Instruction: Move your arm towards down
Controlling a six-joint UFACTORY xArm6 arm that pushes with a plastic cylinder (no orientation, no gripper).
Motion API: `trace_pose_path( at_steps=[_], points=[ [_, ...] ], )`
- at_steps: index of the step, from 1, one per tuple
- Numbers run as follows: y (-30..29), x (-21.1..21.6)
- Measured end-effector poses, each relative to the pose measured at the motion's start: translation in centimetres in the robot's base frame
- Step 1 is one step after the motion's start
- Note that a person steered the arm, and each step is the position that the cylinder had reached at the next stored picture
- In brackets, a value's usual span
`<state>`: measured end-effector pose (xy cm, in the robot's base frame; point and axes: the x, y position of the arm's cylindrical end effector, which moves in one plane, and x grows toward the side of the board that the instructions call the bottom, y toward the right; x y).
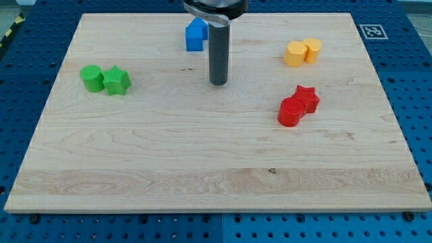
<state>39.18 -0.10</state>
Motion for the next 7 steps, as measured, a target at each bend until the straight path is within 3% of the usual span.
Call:
trace_pose_path(
  at_steps=[7],
  points=[
    [1.2,4.5]
  ],
)
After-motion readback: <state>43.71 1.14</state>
